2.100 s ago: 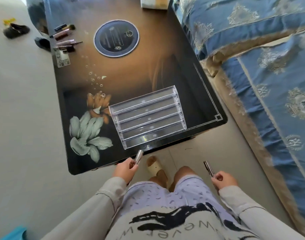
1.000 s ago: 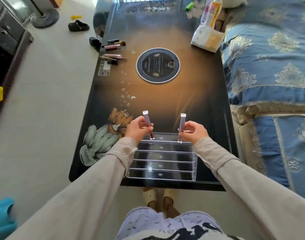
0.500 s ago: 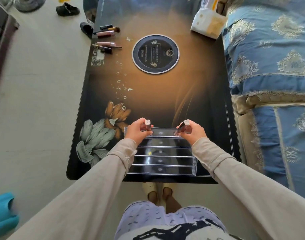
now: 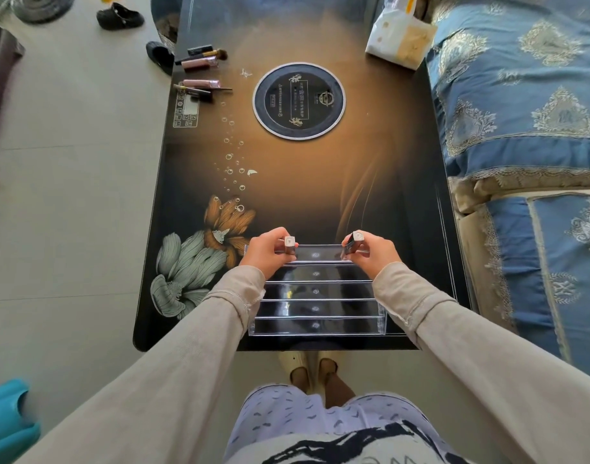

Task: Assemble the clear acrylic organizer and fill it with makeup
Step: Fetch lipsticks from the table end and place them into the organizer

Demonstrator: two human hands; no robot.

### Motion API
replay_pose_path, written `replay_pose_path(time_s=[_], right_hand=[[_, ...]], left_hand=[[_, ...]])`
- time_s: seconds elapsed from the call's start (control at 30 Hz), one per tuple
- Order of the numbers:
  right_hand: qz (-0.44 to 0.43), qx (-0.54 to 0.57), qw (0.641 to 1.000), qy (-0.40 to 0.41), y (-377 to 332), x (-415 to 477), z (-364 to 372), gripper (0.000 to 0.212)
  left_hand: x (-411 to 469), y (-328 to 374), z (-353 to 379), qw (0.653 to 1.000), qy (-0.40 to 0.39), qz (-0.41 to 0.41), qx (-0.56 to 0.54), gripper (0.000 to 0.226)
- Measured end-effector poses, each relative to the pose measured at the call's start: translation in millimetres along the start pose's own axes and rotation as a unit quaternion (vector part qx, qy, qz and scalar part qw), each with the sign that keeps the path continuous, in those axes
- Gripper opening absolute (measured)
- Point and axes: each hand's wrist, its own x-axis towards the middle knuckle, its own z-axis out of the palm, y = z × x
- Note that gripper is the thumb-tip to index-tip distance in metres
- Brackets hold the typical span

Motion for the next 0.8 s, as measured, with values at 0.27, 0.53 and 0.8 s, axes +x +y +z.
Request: replay_pose_path(time_s=[0.27, 0.53, 0.8], right_hand=[[-0.005, -0.030, 1.000, -0.009, -0.4, -3.4, -1.0, 0.023], [0.001, -0.063, 0.998, -0.031, -0.1, -4.9, 1.1, 0.032], [0.008, -0.072, 0.997, -0.040, 0.7, -5.1, 0.9, 0.033]], left_hand=[[-2.2, -3.5, 0.4, 1.000, 0.002, -0.004, -0.011, 0.017], [-5.2, -2.5, 2.6, 1.000, 0.013, -0.005, -0.003, 0.028], [-5.1, -1.9, 3.2, 1.000, 0.008, 0.000, 0.018, 0.027]])
